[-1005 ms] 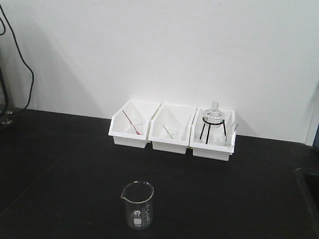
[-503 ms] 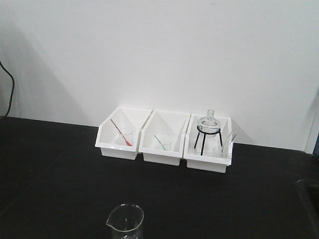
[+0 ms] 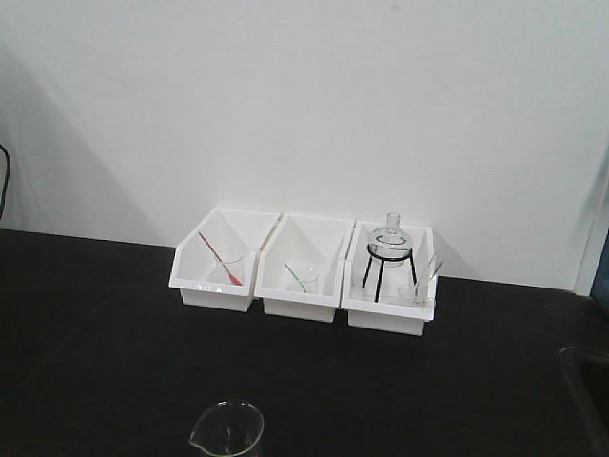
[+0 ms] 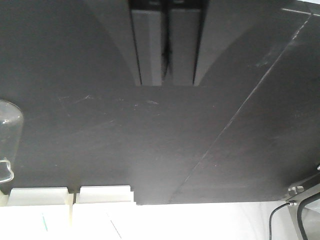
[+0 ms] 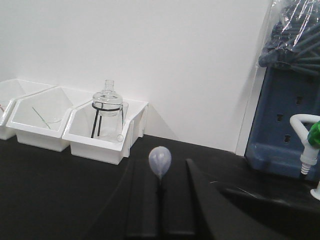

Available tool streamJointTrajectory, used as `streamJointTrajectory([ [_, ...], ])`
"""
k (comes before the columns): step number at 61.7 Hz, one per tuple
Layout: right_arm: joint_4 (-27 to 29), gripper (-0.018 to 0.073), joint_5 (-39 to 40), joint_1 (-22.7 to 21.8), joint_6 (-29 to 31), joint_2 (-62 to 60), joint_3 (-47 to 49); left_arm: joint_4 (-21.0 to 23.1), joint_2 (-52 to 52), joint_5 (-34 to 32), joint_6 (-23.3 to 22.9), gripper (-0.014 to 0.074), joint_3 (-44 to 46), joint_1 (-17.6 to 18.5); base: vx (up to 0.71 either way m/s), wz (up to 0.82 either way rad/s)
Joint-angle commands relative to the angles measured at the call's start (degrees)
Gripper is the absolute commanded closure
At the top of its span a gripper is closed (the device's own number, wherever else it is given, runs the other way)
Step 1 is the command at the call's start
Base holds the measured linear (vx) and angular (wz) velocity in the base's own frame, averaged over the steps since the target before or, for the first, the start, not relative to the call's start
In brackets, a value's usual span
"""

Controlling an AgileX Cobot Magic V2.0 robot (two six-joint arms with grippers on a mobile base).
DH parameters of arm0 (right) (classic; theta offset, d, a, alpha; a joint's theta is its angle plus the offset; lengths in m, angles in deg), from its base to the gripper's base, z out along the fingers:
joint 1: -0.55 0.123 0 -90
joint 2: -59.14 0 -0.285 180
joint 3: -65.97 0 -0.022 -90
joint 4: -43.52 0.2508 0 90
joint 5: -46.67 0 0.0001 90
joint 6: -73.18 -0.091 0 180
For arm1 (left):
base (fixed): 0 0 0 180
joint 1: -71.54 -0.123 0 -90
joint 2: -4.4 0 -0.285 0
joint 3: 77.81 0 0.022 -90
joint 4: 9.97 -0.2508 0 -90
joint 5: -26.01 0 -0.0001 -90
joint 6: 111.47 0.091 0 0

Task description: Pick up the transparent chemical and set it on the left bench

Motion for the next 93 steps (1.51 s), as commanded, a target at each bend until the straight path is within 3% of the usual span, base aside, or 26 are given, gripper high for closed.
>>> streamJointTrajectory([
  [1, 0.13, 0.0564, 4.43, -0.29, -0.07, 0.43, 1.73, 0.04, 1.10, -4.49, -0.45, 0.0600, -0.93, 0.10, 0.00, 0.00],
  [10, -0.01, 0.0564, 8.59, -0.29, 0.16, 1.90, 1.79, 0.04, 1.10, -4.49, -0.45, 0.0600, -0.93, 0.10, 0.00, 0.00],
  [17, -5.49, 0.0562, 23.07, -0.29, 0.04, 7.56, 3.53, 0.04, 1.10, -4.49, -0.45, 0.0600, -0.93, 0.10, 0.00, 0.00],
  [25, -12.71, 0.0562, 31.94, -0.29, -4.14, 18.75, 9.66, 0.04, 1.10, -4.49, -0.45, 0.0600, -0.93, 0.10, 0.00, 0.00],
  [33, -13.51, 0.0562, 39.90, 1.42, -5.95, 28.97, 17.33, 0.04, 1.10, -4.49, -0.45, 0.0600, -0.93, 0.10, 0.00, 0.00],
  [38, -13.41, 0.0561, 38.53, 6.45, -5.19, 35.15, 22.43, 0.04, 1.10, -4.49, -0.45, 0.0600, -0.93, 0.10, 0.00, 0.00],
  [50, -10.17, 0.0562, 25.57, 23.88, -0.42, 46.99, 32.11, 0.04, 1.10, -4.49, -0.45, 0.0600, -0.93, 0.10, 0.00, 0.00],
  [56, -7.16, 0.0562, 24.26, 28.91, -0.24, 52.15, 34.98, 0.04, 1.10, -4.49, -0.45, 0.0600, -0.93, 0.10, 0.00, 0.00],
  [82, -6.92, 0.0557, 27.21, 35.56, -0.24, 66.72, 38.07, 0.04, 1.10, -4.49, -0.45, 0.0600, -0.93, 0.10, 0.00, 0.00],
  [93, -6.92, 0.0476, 27.18, 35.89, -1.02, 70.62, 38.07, 0.04, 1.10, -4.49, -0.45, 0.0600, -0.93, 0.10, 0.00, 0.00],
])
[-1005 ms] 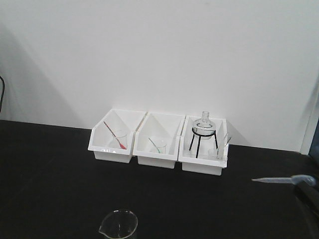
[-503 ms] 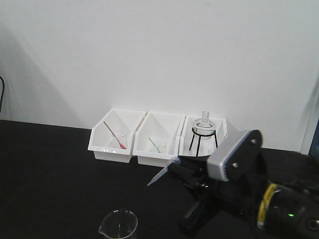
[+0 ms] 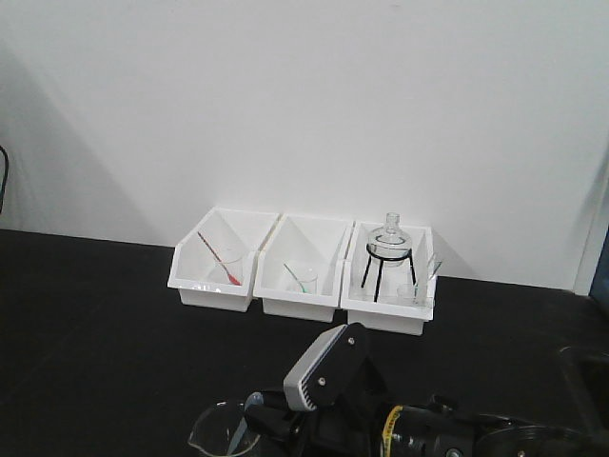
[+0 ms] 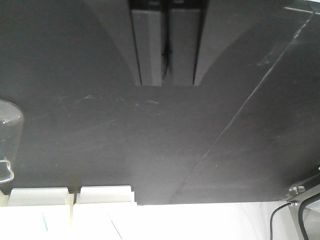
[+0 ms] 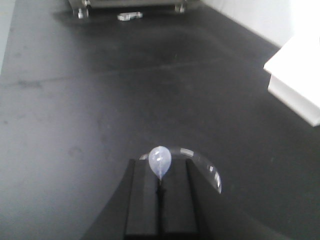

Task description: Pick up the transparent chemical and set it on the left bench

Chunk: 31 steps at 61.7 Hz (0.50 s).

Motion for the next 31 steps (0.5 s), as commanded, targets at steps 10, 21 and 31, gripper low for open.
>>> streamJointTrajectory([
  [10, 2.57, 0.0258, 3.64, 0.01, -1.14, 1.85, 2.02, 0.04, 1.10, -4.49, -0.45, 0.0600, -0.93, 0.10, 0.00, 0.00],
  [21, 7.30, -0.0009, 3.66, -0.18, -0.90, 2.22, 2.02, 0.04, 1.10, -4.49, -0.45, 0.0600, -0.93, 0.10, 0.00, 0.00],
  [31, 8.18, -0.0059, 3.15, -0.18, -0.82, 0.36, 1.48, 0.04, 1.10, -4.49, -0.45, 0.0600, -0.93, 0.10, 0.00, 0.00],
])
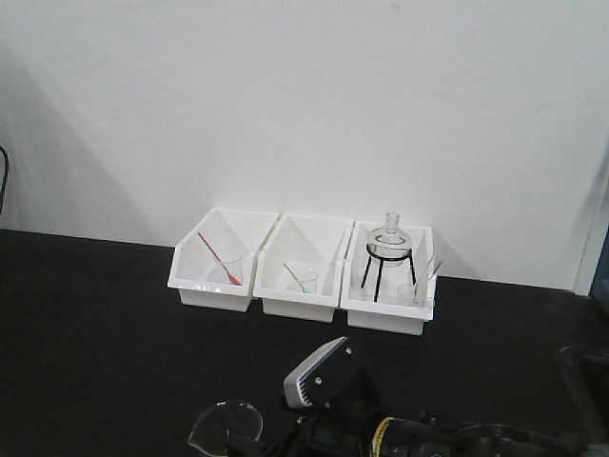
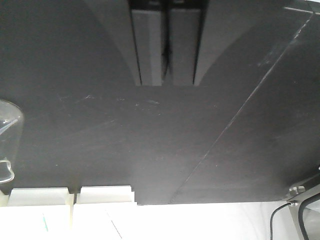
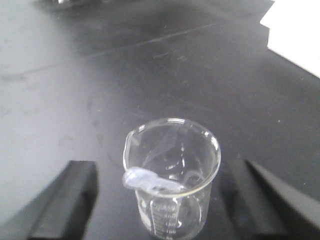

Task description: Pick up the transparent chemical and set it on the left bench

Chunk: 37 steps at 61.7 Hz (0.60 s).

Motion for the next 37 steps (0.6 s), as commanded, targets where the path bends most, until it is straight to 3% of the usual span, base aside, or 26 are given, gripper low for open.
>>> streamJointTrajectory([
  [1, 1.76, -0.0055, 3.00, -0.18, -0.15, -4.76, 1.07, 0.04, 1.10, -4.49, -0.45, 0.0600, -0.93, 0.10, 0.00, 0.00],
  [9, 1.76, -0.0013, 0.94, -0.18, -2.71, -14.08, -2.83, 0.04, 1.10, -4.49, -0.45, 0.0600, -0.93, 0.10, 0.00, 0.00],
  [17, 1.81, 0.0052, -5.95, -0.18, -2.59, -29.59, -8.89, 0.04, 1.10, -4.49, -0.45, 0.0600, -0.93, 0.10, 0.00, 0.00],
  [37, 2.32, 0.0099, -37.09, -0.18, -2.63, -56.04, -15.39, 0.04, 1.10, -4.49, -0.45, 0.0600, -0.93, 0.10, 0.00, 0.00],
])
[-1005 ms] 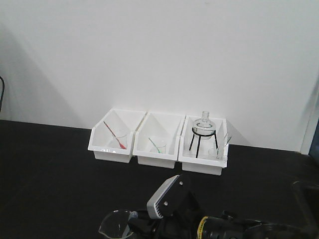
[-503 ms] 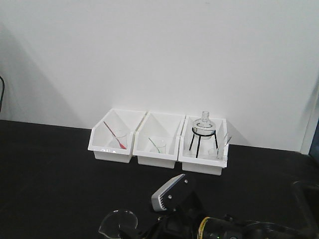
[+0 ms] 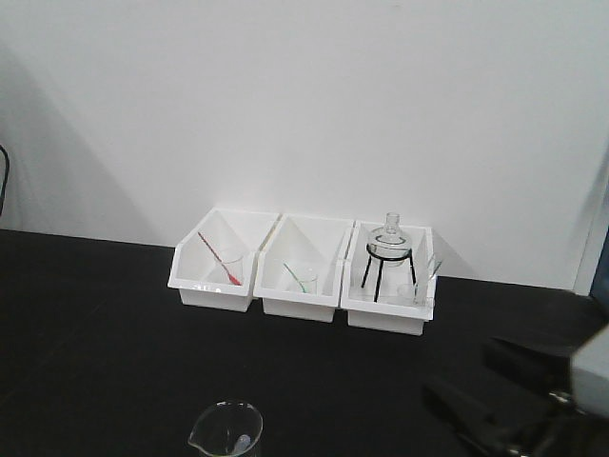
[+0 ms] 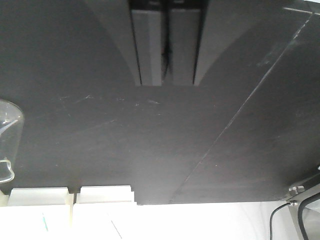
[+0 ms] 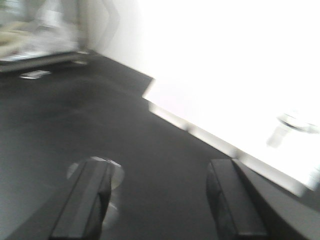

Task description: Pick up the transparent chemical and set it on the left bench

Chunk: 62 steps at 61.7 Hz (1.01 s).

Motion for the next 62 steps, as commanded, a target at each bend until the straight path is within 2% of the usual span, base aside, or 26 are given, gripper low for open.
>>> streamJointTrajectory([
  [1, 0.30, 0.0099, -5.79, -0.18, -0.07, -5.11, 0.28, 0.04, 1.10, -4.49, -0.45, 0.0600, -0.93, 0.10, 0.00, 0.00],
  [9, 0.25, 0.0099, -13.22, -0.18, -0.07, -11.61, -0.39, 0.04, 1.10, -4.49, -0.45, 0.0600, -0.93, 0.10, 0.00, 0.00],
  [19, 0.25, 0.0099, -16.47, -0.18, -0.07, -16.21, -0.50, 0.04, 1.10, -4.49, -0.45, 0.0600, -0.93, 0.10, 0.00, 0.00],
  [27, -4.65, 0.0115, -19.26, -0.18, 0.24, -18.42, -0.56, 0.04, 1.10, -4.49, -0.45, 0.0600, -0.93, 0.10, 0.00, 0.00],
  [31, -3.96, 0.0139, -20.92, -0.81, 0.37, -19.81, -0.62, 0.04, 1.10, -4.49, -0.45, 0.0600, -0.93, 0.10, 0.00, 0.00],
  [35, 0.54, 0.0195, -20.66, -5.73, 2.36, -22.51, -1.53, 0.04, 1.10, -4.49, -0.45, 0.0600, -0.93, 0.10, 0.00, 0.00],
  [40, 7.50, 0.0284, -19.39, -12.79, 9.04, -26.94, -4.32, 0.04, 1.10, -4.49, -0.45, 0.0600, -0.93, 0.10, 0.00, 0.00],
  [46, 16.00, 0.0410, -16.39, -21.42, 22.12, -32.92, -9.11, 0.04, 1.10, -4.49, -0.45, 0.0600, -0.93, 0.10, 0.00, 0.00],
  [54, 31.57, 0.0575, -13.11, -31.30, 40.46, -40.61, -16.73, 0.04, 1.10, -4.49, -0.45, 0.0600, -0.93, 0.10, 0.00, 0.00],
  [57, 35.40, 0.0572, -11.85, -33.91, 45.97, -42.96, -20.34, 0.04, 1.10, -4.49, -0.45, 0.0600, -0.93, 0.10, 0.00, 0.00],
  [62, 39.68, 0.0569, -9.40, -37.00, 48.32, -46.93, -25.82, 0.04, 1.10, -4.49, -0.45, 0.0600, -0.93, 0.10, 0.00, 0.00],
])
